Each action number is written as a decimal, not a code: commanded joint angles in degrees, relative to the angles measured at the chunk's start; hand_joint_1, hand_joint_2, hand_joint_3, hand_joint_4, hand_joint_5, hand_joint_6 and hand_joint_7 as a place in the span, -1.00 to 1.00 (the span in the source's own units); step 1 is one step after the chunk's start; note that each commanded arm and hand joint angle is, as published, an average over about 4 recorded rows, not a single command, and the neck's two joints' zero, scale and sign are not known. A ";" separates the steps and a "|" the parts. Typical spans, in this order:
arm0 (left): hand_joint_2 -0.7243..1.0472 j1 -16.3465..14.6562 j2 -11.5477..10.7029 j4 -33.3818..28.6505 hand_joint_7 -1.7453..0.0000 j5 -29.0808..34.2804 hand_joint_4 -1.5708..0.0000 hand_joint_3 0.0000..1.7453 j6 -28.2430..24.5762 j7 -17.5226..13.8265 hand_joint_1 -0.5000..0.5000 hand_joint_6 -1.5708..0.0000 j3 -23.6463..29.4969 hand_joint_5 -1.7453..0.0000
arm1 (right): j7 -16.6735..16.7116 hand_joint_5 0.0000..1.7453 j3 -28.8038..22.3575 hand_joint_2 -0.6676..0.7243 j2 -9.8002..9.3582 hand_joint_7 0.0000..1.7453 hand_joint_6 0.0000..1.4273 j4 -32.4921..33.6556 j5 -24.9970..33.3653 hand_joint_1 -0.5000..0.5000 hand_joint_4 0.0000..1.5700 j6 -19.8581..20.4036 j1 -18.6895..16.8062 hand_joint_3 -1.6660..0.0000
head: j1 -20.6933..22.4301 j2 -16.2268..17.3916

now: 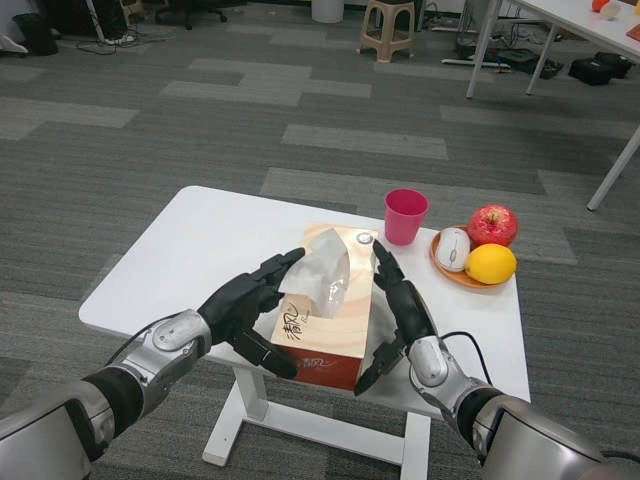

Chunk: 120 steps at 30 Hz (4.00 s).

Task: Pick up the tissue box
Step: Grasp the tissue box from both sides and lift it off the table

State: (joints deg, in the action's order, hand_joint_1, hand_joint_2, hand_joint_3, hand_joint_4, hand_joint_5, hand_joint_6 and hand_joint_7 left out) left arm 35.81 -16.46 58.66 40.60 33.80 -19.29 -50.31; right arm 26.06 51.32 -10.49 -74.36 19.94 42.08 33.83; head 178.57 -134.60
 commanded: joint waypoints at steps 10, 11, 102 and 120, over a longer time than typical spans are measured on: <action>0.20 0.75 -0.02 -1.83 1.00 0.76 1.00 -1.00 1.09 -1.24 1.00 1.00 -0.09 1.00 | 0.61 -0.31 0.27 -0.45 0.42 -0.92 -1.00 1.76 -0.34 -0.92 0.95 -0.16 0.18 0.81 | -0.04 -0.02; 0.20 0.75 -0.07 -2.05 1.00 0.84 1.00 -1.00 1.09 -1.26 1.00 1.00 -0.07 1.00 | 0.70 -0.28 0.27 -0.45 0.38 -0.92 -1.00 1.96 -0.34 -0.92 0.96 -0.16 0.18 0.81 | -0.08 -0.01; 0.20 0.40 -0.97 -3.81 1.00 2.12 1.00 -1.00 1.09 -1.28 1.00 1.00 0.39 1.00 | -11.21 -1.00 -0.26 0.50 -0.32 -1.00 -1.00 6.37 -0.03 -0.33 -0.99 -1.13 0.45 1.00 | 1.17 0.33; 0.20 0.40 -1.03 -3.72 1.00 2.51 1.00 -1.00 1.09 -1.37 1.00 1.00 0.48 1.00 | -11.25 -1.00 -0.66 0.91 -0.50 -1.00 -1.00 6.24 -0.07 -0.58 -1.00 -1.04 0.45 1.00 | 1.34 0.64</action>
State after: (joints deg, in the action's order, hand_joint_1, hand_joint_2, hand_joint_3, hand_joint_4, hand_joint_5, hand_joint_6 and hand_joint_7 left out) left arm 35.77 -18.62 55.80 42.97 34.37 -20.03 -49.66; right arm 16.05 50.21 -12.48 -69.43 20.56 40.17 33.79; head 179.93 -133.99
